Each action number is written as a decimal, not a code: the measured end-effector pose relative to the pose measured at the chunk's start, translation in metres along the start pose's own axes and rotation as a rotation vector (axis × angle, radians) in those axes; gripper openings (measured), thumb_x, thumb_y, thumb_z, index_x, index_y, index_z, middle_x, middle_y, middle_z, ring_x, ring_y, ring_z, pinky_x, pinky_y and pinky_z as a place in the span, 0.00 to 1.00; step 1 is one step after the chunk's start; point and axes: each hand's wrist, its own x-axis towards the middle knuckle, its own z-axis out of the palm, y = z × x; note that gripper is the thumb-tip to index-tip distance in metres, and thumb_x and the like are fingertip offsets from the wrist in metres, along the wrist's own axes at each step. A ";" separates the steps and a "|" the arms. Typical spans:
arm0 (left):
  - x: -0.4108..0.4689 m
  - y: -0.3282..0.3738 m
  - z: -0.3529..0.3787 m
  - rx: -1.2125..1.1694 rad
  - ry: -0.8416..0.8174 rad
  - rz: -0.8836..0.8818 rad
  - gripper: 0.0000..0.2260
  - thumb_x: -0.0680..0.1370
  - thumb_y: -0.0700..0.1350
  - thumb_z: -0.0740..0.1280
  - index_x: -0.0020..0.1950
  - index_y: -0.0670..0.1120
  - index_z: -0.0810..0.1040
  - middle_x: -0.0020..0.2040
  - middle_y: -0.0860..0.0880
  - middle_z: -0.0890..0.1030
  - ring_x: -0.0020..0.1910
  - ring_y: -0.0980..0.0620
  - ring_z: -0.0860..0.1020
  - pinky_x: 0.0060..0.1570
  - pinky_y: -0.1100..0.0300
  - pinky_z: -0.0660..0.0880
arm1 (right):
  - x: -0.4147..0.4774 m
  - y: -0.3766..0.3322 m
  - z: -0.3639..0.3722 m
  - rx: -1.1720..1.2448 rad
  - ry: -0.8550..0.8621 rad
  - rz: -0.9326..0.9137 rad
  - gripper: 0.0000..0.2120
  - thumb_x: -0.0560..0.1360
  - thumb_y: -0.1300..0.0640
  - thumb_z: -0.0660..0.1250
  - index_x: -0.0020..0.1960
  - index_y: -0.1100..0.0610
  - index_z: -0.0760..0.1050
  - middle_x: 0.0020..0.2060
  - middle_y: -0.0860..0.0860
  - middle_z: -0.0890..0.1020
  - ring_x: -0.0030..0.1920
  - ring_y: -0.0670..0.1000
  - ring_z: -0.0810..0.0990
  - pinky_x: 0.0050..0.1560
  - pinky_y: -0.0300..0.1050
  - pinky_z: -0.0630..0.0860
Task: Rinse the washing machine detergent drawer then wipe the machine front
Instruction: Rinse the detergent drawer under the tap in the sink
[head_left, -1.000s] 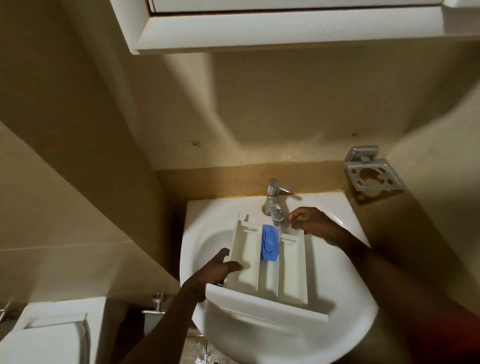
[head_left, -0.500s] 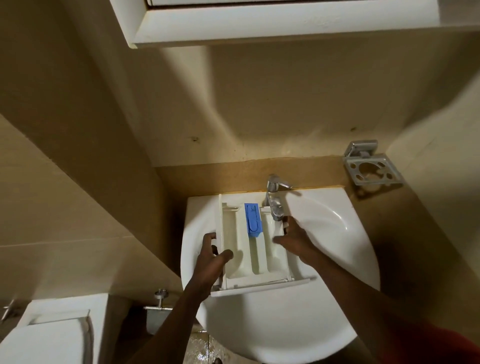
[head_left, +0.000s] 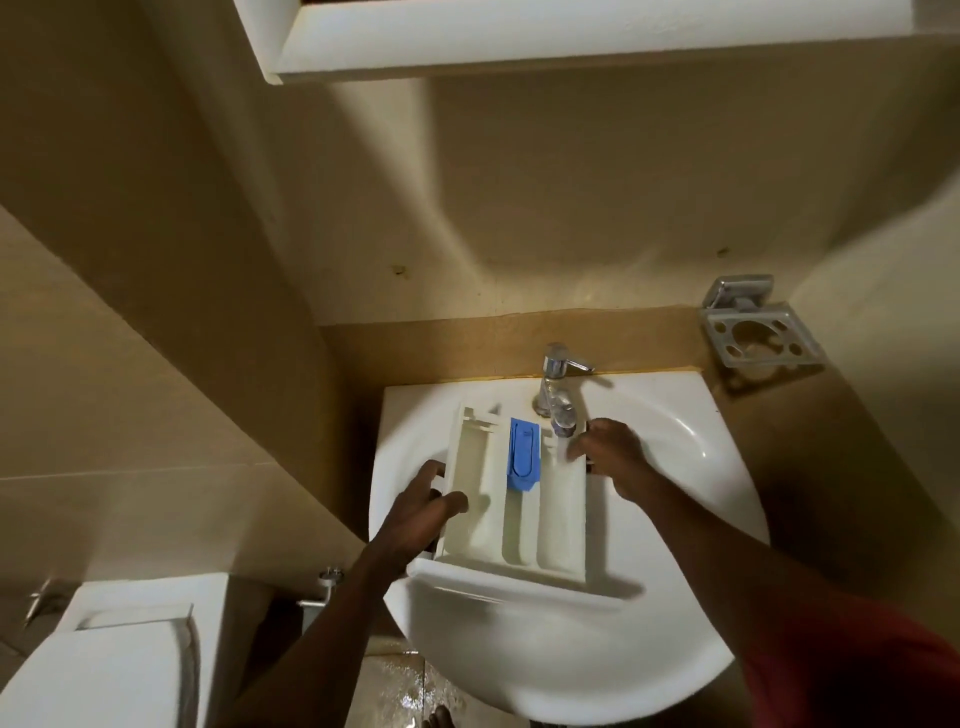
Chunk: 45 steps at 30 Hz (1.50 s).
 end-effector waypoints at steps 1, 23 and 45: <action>-0.001 -0.001 -0.002 -0.004 0.005 -0.008 0.15 0.77 0.42 0.65 0.62 0.53 0.70 0.50 0.47 0.82 0.46 0.50 0.81 0.35 0.61 0.77 | 0.000 0.000 0.002 -0.035 0.019 -0.020 0.05 0.65 0.63 0.72 0.41 0.59 0.79 0.38 0.56 0.81 0.38 0.53 0.78 0.41 0.48 0.80; -0.001 -0.008 0.024 -0.059 0.088 0.016 0.18 0.79 0.41 0.62 0.69 0.51 0.68 0.51 0.46 0.82 0.43 0.52 0.79 0.30 0.66 0.72 | -0.035 0.029 0.023 -0.224 0.435 -0.566 0.16 0.67 0.66 0.70 0.51 0.55 0.69 0.43 0.45 0.70 0.42 0.47 0.71 0.40 0.41 0.70; 0.000 -0.014 0.058 -0.138 0.189 -0.011 0.20 0.77 0.37 0.61 0.68 0.49 0.71 0.46 0.47 0.82 0.41 0.51 0.80 0.28 0.63 0.73 | -0.060 0.009 0.039 -0.185 -0.046 -0.256 0.14 0.79 0.57 0.56 0.62 0.52 0.73 0.55 0.52 0.80 0.50 0.55 0.78 0.45 0.49 0.74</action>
